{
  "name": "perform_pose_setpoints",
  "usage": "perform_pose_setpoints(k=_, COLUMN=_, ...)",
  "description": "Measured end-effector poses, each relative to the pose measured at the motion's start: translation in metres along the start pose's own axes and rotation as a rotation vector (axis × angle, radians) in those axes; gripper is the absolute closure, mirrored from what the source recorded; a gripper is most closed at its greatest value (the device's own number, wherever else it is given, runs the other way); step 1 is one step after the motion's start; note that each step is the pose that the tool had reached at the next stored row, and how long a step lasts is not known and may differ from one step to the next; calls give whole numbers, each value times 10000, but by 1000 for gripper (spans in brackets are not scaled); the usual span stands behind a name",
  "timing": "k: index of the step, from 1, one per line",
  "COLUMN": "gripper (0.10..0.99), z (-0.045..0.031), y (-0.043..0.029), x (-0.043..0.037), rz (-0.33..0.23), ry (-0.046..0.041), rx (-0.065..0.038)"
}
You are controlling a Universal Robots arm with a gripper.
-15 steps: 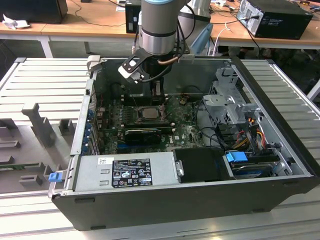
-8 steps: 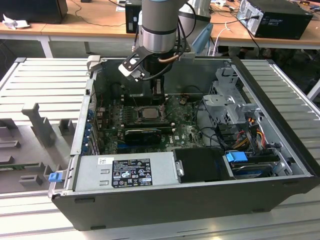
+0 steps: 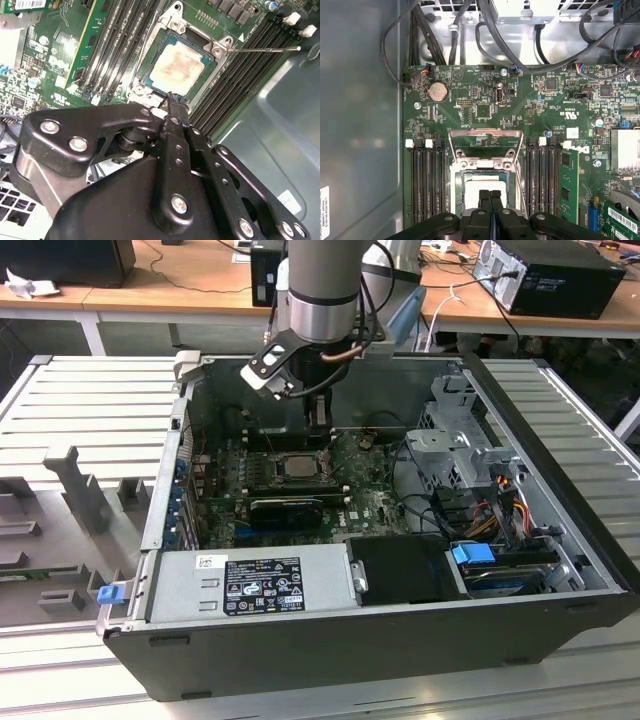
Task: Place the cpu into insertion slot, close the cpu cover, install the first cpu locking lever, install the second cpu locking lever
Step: 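Close the cpu cover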
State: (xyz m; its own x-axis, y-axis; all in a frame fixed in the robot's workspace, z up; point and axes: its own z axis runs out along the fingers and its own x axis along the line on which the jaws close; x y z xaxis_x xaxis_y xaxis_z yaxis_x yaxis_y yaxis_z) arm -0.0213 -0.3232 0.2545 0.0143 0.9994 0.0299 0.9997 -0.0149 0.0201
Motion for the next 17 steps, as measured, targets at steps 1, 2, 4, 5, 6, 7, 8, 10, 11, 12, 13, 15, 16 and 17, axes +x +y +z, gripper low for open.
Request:
perform_pose_setpoints(k=1, gripper=980, z=-1, y=4, x=0, rz=-1, ry=-1, rx=1)
perform_pose_setpoints(k=2, gripper=980, z=-2, y=9, x=0, rz=0, ry=-3, rx=2)
perform_pose_setpoints(k=4, gripper=980, z=-2, y=35, x=0, rz=1, ry=-4, rx=3)
perform_pose_setpoints(k=5, gripper=980, z=-2, y=41, x=0, rz=0, ry=-4, rx=3)
perform_pose_setpoints(k=6, gripper=980, z=-2, y=42, x=0, rz=1, ry=-3, rx=2)
perform_pose_setpoints(k=7, gripper=980, z=-9, y=42, x=0, rz=2, ry=-5, rx=3)
perform_pose_setpoints(k=8, gripper=980, z=-14, y=42, x=1, rz=1, ry=-5, rx=3)
perform_pose_setpoints(k=10, gripper=980, z=-18, y=45, x=1, rz=0, ry=0, rx=1)
perform_pose_setpoints(k=11, gripper=980, z=-20, y=54, x=1, rz=0, ry=-3, rx=2)
perform_pose_setpoints(k=12, gripper=980, z=-21, y=67, x=1, rz=1, ry=-4, rx=3)
perform_pose_setpoints(k=13, gripper=980, z=-20, y=81, x=1, rz=1, ry=-4, rx=3)
perform_pose_setpoints(k=15, gripper=980, z=-19, y=103, x=2, rz=0, ry=-3, rx=4)
perform_pose_setpoints(k=16, gripper=980, z=-19, y=112, x=2, rz=0, ry=-3, rx=4)
perform_pose_setpoints(k=17, gripper=980, z=-19, y=129, x=2, rz=0, ry=-3, rx=5)
